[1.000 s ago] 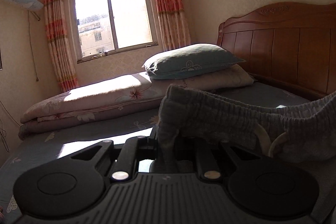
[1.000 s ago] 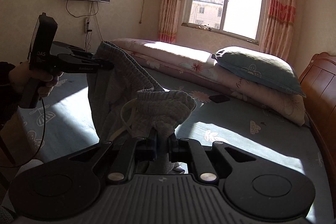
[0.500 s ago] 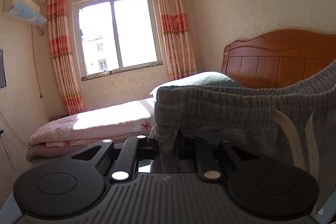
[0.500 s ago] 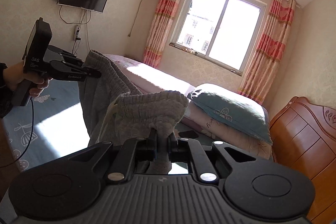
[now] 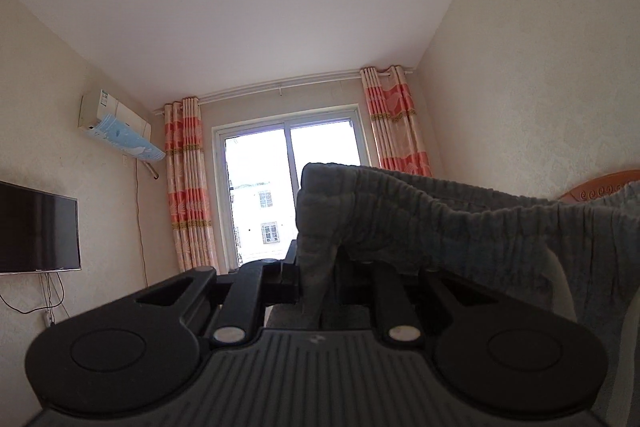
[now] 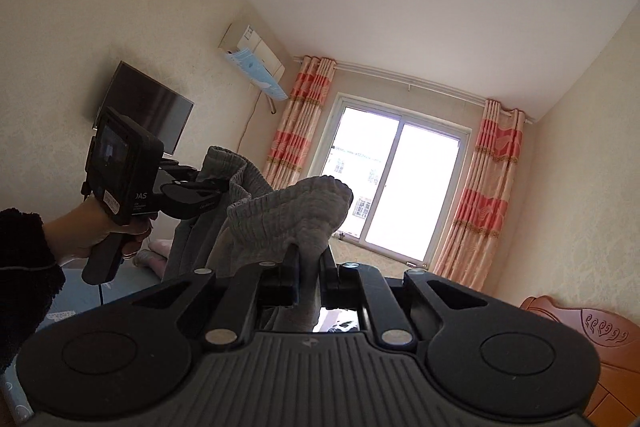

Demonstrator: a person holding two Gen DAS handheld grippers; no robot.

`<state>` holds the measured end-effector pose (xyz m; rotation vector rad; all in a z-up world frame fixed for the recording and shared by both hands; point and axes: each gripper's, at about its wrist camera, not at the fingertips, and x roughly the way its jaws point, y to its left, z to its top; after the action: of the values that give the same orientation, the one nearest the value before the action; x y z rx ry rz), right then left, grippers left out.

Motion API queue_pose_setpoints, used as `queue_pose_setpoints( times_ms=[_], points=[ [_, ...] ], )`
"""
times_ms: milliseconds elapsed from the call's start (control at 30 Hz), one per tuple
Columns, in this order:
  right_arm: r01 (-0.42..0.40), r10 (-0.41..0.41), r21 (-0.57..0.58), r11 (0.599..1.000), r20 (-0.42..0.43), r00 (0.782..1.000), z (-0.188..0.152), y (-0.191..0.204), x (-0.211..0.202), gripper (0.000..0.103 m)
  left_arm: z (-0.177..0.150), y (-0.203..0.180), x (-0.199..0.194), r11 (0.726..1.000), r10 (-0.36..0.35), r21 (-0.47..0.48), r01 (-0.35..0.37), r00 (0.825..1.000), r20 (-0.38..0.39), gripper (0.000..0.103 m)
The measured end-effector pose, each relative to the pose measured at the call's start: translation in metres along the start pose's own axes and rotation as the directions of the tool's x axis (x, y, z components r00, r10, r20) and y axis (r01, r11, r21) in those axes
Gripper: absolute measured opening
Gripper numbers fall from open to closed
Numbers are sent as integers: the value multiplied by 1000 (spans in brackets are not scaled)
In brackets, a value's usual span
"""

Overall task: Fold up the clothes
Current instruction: 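Lift the sweatpants by the waistband with both grippers, shaking them open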

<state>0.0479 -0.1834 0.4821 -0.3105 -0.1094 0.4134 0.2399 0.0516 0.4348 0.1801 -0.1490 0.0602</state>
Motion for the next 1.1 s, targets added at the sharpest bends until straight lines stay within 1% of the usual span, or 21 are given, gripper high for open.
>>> queue_pose_setpoints(
  times_ms=[33,100,167,233,367,467,533,567,633,733,833,900,933,1000,1033,1067,1100],
  points=[
    [-2,2,22,1000,-2,1000,-1,-6,1,11,-7,-5,5,1000,-19,4,19,1000,-17,15],
    [-9,10,23,1000,-28,1000,-14,-10,3,11,-32,-17,18,997,-72,3,73,993,-88,15],
    [-18,20,24,1000,-82,996,-39,-8,5,11,-64,-34,34,991,-131,8,134,977,-171,15],
    [-33,38,39,999,-140,989,-66,-8,10,11,-99,-55,49,980,-186,18,196,950,-251,15],
    [-50,80,104,993,-306,949,-146,2,27,11,-171,-104,72,952,-263,46,302,888,-377,15],
    [-48,93,126,991,-383,919,-200,10,33,11,-213,-135,88,940,-298,24,342,849,-437,15],
    [-52,116,158,986,-425,898,-232,12,36,11,-238,-156,97,930,-328,-15,366,812,-483,14],
    [-49,132,196,979,-438,889,-247,12,37,11,-247,-164,100,923,-343,-21,383,799,-494,14],
    [-40,151,243,969,-459,876,-276,13,38,11,-268,-186,105,901,-373,-4,433,772,-515,14],
    [4,160,312,950,-500,851,-331,13,36,11,-289,-222,105,873,-399,20,487,739,-542,14],
    [70,155,371,926,-542,826,-381,7,34,11,-306,-261,107,857,-412,31,515,720,-559,14],
    [127,131,393,911,-567,813,-410,1,32,11,-315,-283,110,849,-422,33,527,716,-556,14],
    [159,114,398,903,-579,807,-424,-3,30,11,-318,-295,111,846,-426,36,532,715,-554,14],
    [226,76,413,882,-599,797,-450,-11,25,11,-318,-319,117,843,-430,49,536,726,-537,14],
    [256,54,415,873,-604,795,-456,-16,22,11,-317,-331,119,840,-435,53,539,729,-529,13],
    [286,32,418,862,-608,793,-463,-21,19,11,-314,-343,120,834,-448,49,549,728,-519,13],
    [313,12,428,848,-605,796,-468,-29,17,11,-311,-355,121,828,-462,45,559,726,-509,13]
  ],
)
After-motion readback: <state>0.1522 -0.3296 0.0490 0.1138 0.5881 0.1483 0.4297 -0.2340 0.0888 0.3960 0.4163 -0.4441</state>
